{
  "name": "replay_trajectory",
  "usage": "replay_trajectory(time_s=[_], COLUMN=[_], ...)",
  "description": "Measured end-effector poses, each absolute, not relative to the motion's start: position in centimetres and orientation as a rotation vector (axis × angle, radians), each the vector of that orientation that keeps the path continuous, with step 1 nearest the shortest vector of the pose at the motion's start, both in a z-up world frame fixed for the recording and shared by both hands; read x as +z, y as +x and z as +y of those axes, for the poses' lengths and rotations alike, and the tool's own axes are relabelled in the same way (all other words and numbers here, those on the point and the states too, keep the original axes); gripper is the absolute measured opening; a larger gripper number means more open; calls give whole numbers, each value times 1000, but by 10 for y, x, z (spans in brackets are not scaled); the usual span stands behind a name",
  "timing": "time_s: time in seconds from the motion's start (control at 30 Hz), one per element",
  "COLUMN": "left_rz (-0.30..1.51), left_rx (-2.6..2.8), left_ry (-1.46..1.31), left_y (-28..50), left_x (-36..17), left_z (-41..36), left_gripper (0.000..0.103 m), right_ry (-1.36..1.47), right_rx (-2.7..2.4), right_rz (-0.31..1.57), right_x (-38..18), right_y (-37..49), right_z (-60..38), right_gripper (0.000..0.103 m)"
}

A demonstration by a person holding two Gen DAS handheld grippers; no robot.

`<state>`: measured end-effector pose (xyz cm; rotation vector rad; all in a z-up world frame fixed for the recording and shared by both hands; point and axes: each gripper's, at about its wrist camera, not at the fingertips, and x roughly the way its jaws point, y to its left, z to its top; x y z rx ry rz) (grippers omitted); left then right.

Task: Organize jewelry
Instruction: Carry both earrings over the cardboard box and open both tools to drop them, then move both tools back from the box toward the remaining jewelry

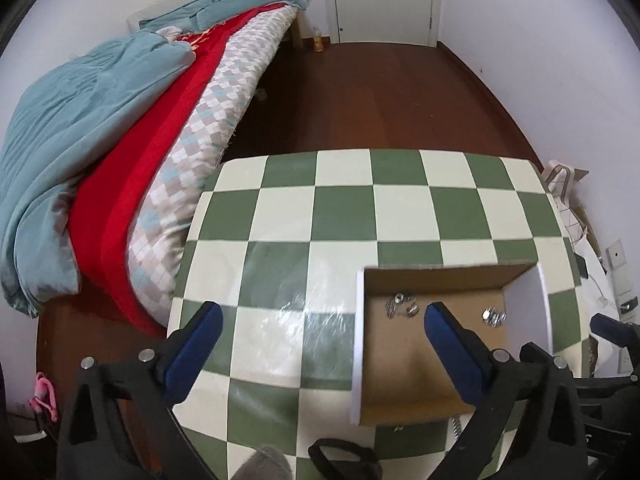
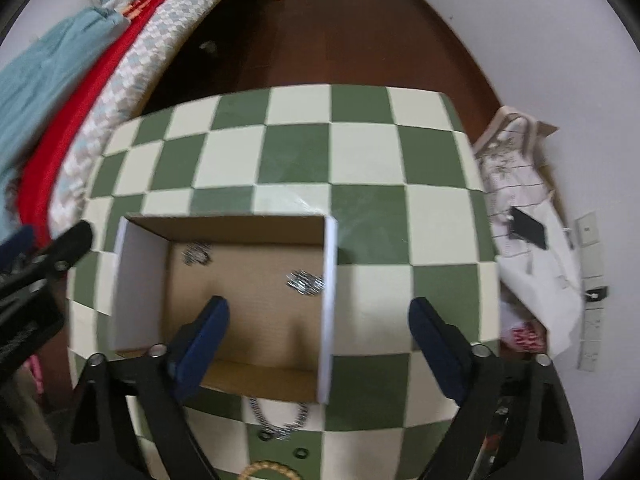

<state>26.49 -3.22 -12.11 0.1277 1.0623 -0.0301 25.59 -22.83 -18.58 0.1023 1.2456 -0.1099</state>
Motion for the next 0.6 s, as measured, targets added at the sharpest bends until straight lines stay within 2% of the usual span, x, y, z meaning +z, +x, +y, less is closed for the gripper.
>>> replay_trajectory(time_s=[0.07,0.3,0.6], left_rz=[1059,1070,1004], left_rx=[-21,-3,-11], left_ry=[131,121,101], left_y=[256,227,189], left_x=[-126,-138,-118], left_z=[-30,-21,-16], left_gripper=[103,103,103], right_ry=[90,51,51], right_rx=[-113,-129,-156], right_rz=[1249,1222,1095], right_x=[-191,-200,-167], right_y=[248,217,180], right_z=[-226,-214,-204], right_gripper=[102,103,103])
